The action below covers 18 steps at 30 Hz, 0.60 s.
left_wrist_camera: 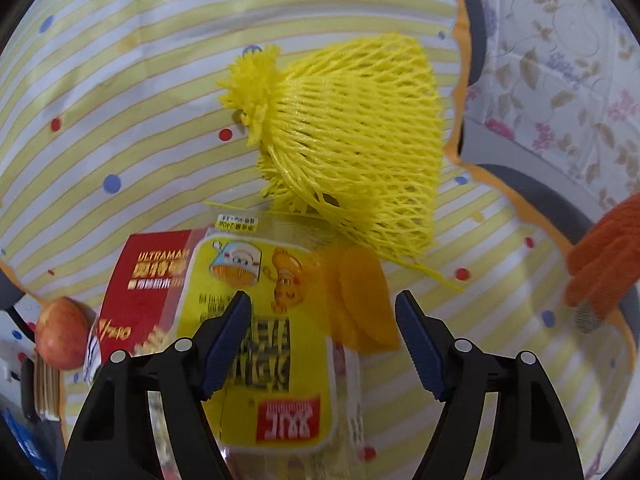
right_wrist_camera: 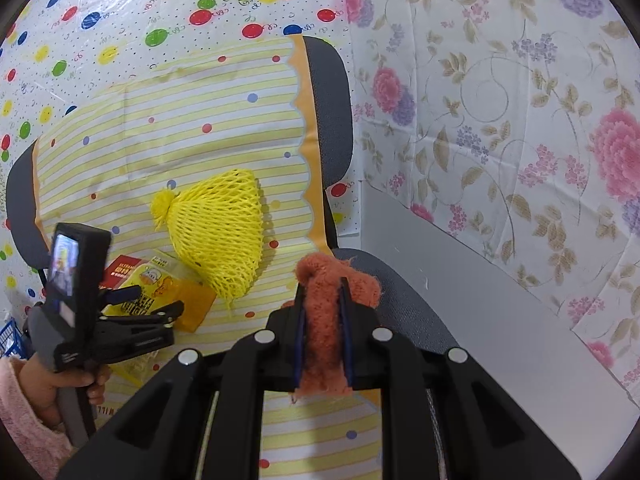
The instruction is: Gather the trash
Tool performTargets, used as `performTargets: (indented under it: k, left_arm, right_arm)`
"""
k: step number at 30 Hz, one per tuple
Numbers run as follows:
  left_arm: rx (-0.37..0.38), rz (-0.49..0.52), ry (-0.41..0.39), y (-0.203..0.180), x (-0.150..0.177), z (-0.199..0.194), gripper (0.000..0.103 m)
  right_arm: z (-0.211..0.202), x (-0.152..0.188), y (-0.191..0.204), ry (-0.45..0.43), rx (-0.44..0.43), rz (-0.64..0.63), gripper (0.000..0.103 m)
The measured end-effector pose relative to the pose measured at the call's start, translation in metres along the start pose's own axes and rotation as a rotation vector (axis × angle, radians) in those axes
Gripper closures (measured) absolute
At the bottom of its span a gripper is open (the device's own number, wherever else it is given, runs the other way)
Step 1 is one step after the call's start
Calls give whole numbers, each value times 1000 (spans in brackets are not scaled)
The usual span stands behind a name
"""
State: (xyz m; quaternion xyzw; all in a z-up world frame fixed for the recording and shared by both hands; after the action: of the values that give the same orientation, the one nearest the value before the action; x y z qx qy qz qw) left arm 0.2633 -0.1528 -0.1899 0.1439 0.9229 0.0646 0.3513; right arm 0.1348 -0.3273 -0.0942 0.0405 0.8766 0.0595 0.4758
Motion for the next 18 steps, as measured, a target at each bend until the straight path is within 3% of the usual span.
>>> performTargets:
  k: [4,6,8,9,12,18]
  left_arm:
    - [-55,54,18,-6,-3,18,41]
    - [-39,89,16,-14,-3,20,58]
    - [-14,108,12,-18,-3,21,89]
    - [11,114,14,-20,-1,21,100]
    - [99,57,-4,-16,-2,12,103]
    - [217,-29,-147,5,-21,-58,103]
  right_arm:
    - [6,0,-3,2,-5,9,89]
    - [7,2,-5,6,-7,13,89]
    - [9,5,-6,12,-5,19,89]
    - [10,6,-7,15,-7,22,89]
    - [8,8,-8,18,-10,29,89]
    - [-9,2,-4,-6,-27,40,89]
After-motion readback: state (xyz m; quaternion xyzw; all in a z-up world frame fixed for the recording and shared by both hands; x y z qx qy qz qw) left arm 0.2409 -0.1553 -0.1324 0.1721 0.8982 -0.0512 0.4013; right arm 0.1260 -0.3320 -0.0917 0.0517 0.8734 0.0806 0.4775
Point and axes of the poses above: each gripper's, at about its wrist camera, not at the fingertips, and z roughly the way its jaws point, y to its left, x to its underside, the point moved 8 cm from there along z, roughly the way its jaws point, and after that the axes turned 6 degrees about -x, right-handed, at the moved point
